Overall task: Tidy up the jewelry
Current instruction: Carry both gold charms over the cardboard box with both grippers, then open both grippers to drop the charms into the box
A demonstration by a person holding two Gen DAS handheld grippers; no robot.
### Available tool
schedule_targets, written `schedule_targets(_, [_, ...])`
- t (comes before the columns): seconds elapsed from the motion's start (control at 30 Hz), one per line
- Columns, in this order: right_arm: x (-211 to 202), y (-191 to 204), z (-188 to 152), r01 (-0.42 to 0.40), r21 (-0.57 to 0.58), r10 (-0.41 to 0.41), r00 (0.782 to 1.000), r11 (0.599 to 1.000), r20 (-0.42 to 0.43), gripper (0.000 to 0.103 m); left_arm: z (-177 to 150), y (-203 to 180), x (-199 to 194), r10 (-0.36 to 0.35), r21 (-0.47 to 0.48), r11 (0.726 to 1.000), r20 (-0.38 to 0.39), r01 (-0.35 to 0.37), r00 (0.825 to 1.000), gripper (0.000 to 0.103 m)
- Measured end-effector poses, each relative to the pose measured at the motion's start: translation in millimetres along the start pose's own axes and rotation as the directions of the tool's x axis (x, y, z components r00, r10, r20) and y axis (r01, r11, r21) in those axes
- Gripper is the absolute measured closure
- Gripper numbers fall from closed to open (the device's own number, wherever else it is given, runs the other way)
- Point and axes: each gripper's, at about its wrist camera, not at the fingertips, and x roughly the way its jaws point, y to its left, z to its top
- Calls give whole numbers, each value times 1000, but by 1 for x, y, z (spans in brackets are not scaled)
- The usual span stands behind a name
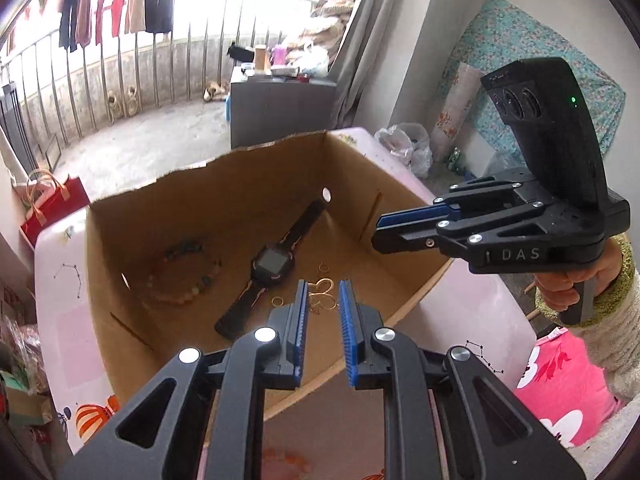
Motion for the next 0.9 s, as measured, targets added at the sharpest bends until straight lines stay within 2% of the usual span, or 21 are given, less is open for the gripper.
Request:
schedule_targets(0.1, [31, -9, 6, -2, 5, 2, 990, 1000, -142, 91, 6, 14, 26, -48, -58, 997, -95, 43, 994, 88])
schedule_targets(0.17, [44, -14, 7, -2, 11, 4, 978, 1000, -209, 91, 8, 21, 42, -43, -89, 996, -160, 28, 986, 88])
schedule_targets(0.37, [70, -15, 7, 19, -25, -26, 947, 1000, -322, 90, 4, 31, 65, -54, -130, 991, -268, 19, 962, 88])
schedule_targets(0.6, [73, -19, 5, 44, -45, -57, 937, 998, -345, 88, 2, 38, 69, -56, -165, 986, -291, 7, 955, 88])
schedule_targets(0.8, [63, -24, 8, 45, -28, -52, 950, 999, -309, 88, 5, 49, 70, -47, -177, 984, -284, -4, 958, 87])
schedule_targets(0.87, [57, -25, 9, 42, -17, -46, 957, 999, -287, 86, 5, 48, 66, -39, -175, 984, -274, -10, 961, 84])
schedule_targets(0.9, [53, -26, 10, 43, -10, -44, 961, 999, -274, 82, 5, 47, 65, -34, -171, 985, -267, -13, 963, 81])
